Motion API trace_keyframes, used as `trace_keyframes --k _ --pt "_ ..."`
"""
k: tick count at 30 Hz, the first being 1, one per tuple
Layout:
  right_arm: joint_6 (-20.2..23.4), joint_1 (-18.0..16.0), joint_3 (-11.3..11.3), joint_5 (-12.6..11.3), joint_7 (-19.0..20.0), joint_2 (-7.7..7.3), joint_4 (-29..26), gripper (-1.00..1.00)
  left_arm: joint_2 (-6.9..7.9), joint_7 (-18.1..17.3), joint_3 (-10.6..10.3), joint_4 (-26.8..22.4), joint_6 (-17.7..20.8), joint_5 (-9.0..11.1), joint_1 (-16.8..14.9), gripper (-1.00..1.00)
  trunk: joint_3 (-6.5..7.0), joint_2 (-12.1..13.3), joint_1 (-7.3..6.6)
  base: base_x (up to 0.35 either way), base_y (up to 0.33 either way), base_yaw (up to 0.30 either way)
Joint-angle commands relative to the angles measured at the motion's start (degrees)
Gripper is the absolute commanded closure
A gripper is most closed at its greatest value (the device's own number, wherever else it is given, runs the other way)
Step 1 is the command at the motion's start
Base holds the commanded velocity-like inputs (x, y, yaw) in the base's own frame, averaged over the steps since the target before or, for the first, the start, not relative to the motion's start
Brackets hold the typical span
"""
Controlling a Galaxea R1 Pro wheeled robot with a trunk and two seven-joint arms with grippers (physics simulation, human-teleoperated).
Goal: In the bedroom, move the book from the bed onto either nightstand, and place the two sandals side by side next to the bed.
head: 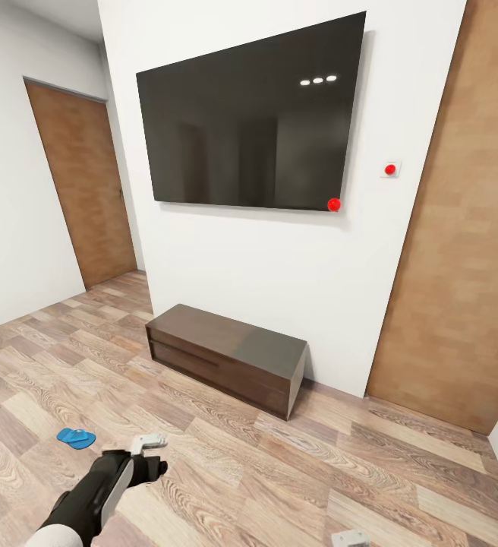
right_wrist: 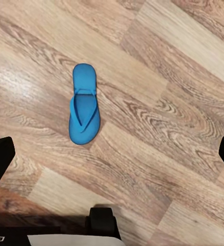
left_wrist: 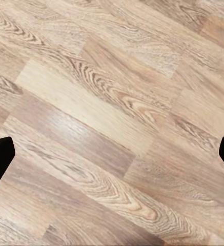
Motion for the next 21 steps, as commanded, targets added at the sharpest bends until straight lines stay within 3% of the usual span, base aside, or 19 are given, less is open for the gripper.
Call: trace_keyframes --k 1,9,21 --pt "0.53 -0.02 0.31 0.46 -0.22 -0.01 -0.12 -1.0 -0.18 0.1 0.05 -0.01 -0.67 0.91 -0.07 -1.0 -0.06 -0.03 0.0 0.0 0.0 0.0" --pt "0.39 -0.03 0.2 0.23 -0.16 -0.16 -0.19 -1.0 -0.74 0.75 -0.02 0.27 -3.98 2.59 -0.19 -1.0 -0.06 -0.03 0.0 0.0 0.0 0.0" --pt "0.88 -2.07 0.26 0.2 0.35 0.07 -0.37 -1.0 -0.9 1.13 0.0 0.25 -4.99 3.12 -0.18 -1.0 -0.06 -0.03 0.0 0.0 0.0 0.0"
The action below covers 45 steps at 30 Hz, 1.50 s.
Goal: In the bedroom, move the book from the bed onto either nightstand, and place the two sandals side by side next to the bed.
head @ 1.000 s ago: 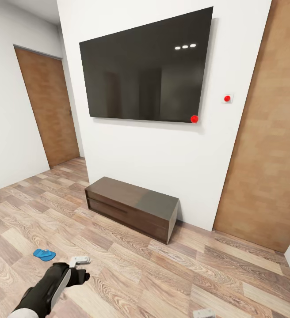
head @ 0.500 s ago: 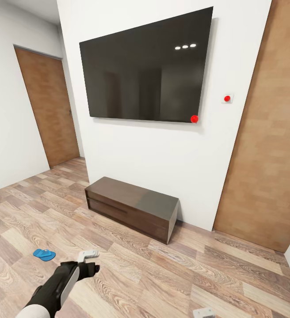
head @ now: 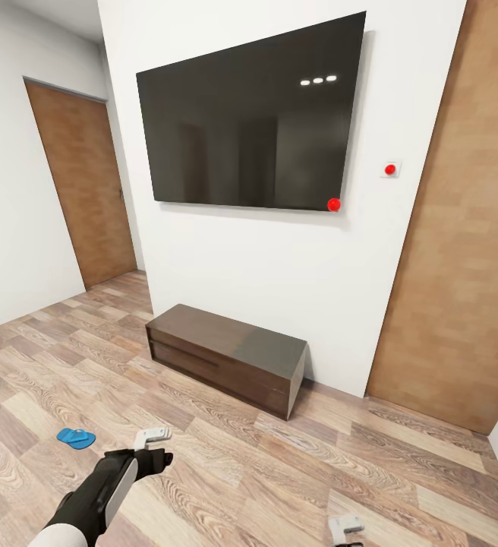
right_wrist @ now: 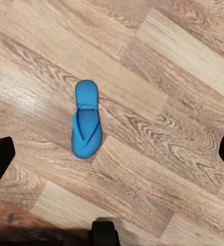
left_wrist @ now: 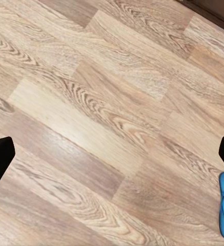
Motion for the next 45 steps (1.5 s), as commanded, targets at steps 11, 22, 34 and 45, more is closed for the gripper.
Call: trace_keyframes --k 11,22,34,45 --pt "0.08 -0.92 0.41 0.69 6.23 -0.21 -0.08 -1.0 0.02 -0.34 0.07 -0.13 0.24 0.76 0.05 -1.0 -0.06 -0.03 0.0 0.0 0.0 0.0" --pt "0.12 -1.01 0.63 0.83 9.39 -0.05 -0.16 -1.0 0.03 -0.44 0.06 -0.07 0.18 0.79 0.07 -1.0 -0.06 -0.03 0.0 0.0 0.0 0.0" --pt "0.13 -1.05 0.73 0.9 10.01 -0.03 -0.24 -1.0 0.07 -0.46 0.06 -0.08 0.15 0.8 0.08 -1.0 -0.06 -0.03 0.0 0.0 0.0 0.0" --pt "0.19 -1.05 0.79 0.94 10.1 -0.03 -0.25 -1.0 0.02 -0.47 0.06 -0.02 -0.21 0.8 0.08 -1.0 -0.06 -0.03 0.0 0.0 -0.038 0.0"
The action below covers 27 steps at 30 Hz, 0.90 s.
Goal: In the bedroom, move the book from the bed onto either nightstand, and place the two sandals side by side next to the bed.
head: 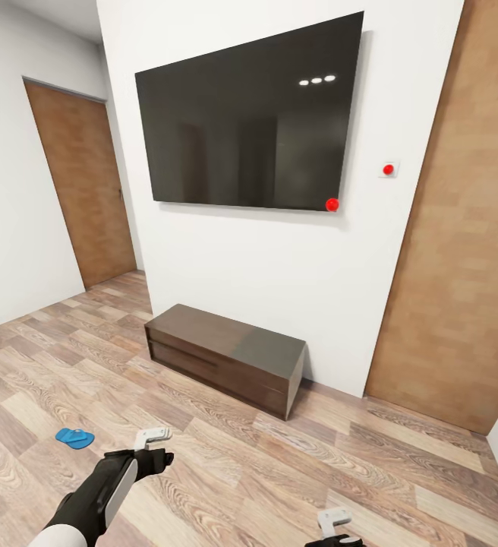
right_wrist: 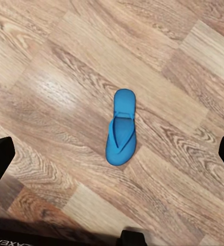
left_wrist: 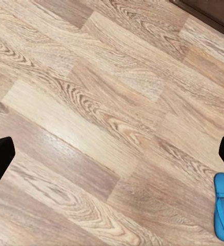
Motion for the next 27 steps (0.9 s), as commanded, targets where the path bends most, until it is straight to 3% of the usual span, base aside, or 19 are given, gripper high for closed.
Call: trace_keyframes --k 1,14,27 --pt "0.42 -0.01 0.25 0.5 0.02 -0.02 -0.14 -1.0 0.0 -0.02 0.08 -0.09 0.33 0.44 -0.02 -1.0 -0.06 -0.03 0.0 0.0 -0.089 0.0" --pt "0.37 -0.01 1.37 0.58 0.04 -0.04 -0.14 -1.0 -0.01 -0.02 0.08 -0.07 -0.57 0.44 -0.02 -1.0 -0.11 -0.03 0.0 0.0 -0.03 0.0" --pt "0.44 -0.01 2.65 0.59 0.04 0.0 -0.14 -1.0 -0.01 -0.02 0.08 -0.06 -0.78 0.44 -0.02 -1.0 -1.0 -0.03 0.0 0.0 -0.003 0.0"
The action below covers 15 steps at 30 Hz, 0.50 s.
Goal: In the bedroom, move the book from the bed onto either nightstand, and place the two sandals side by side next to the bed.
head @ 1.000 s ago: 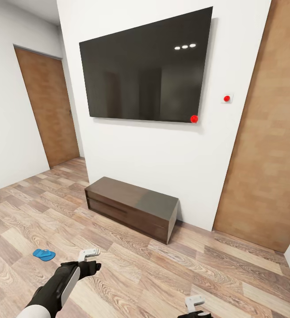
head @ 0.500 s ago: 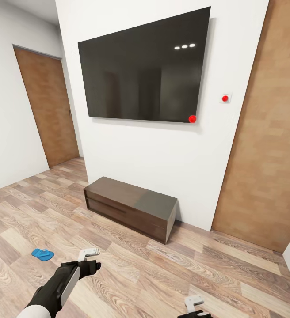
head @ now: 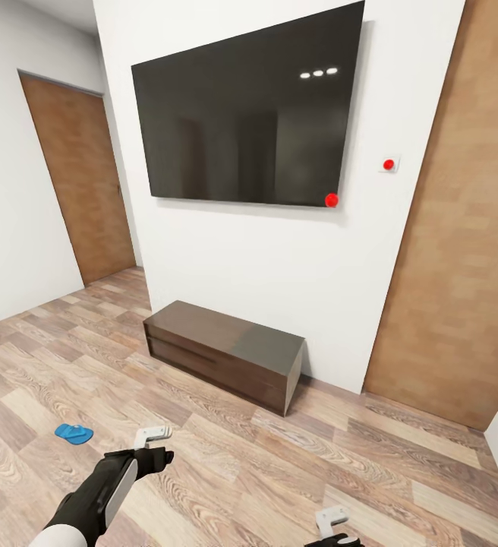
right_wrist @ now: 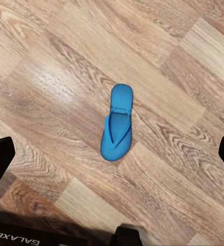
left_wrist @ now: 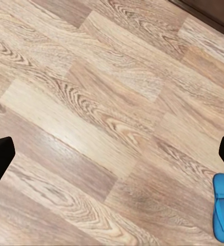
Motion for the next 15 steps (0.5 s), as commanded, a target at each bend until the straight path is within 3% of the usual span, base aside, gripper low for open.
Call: trace_keyframes --k 1,15 --pt "0.43 -0.01 0.22 0.51 0.03 -0.01 -0.13 -1.0 0.0 -0.02 0.08 -0.08 0.32 0.46 -0.02 -1.0 -0.15 -0.04 0.0 0.0 0.0 0.0" --pt "0.4 -0.01 0.34 0.51 0.03 -0.08 -0.13 -1.0 0.0 -0.02 0.08 -0.05 0.31 0.46 -0.02 -1.0 -0.67 -0.04 0.0 0.0 0.0 0.0"
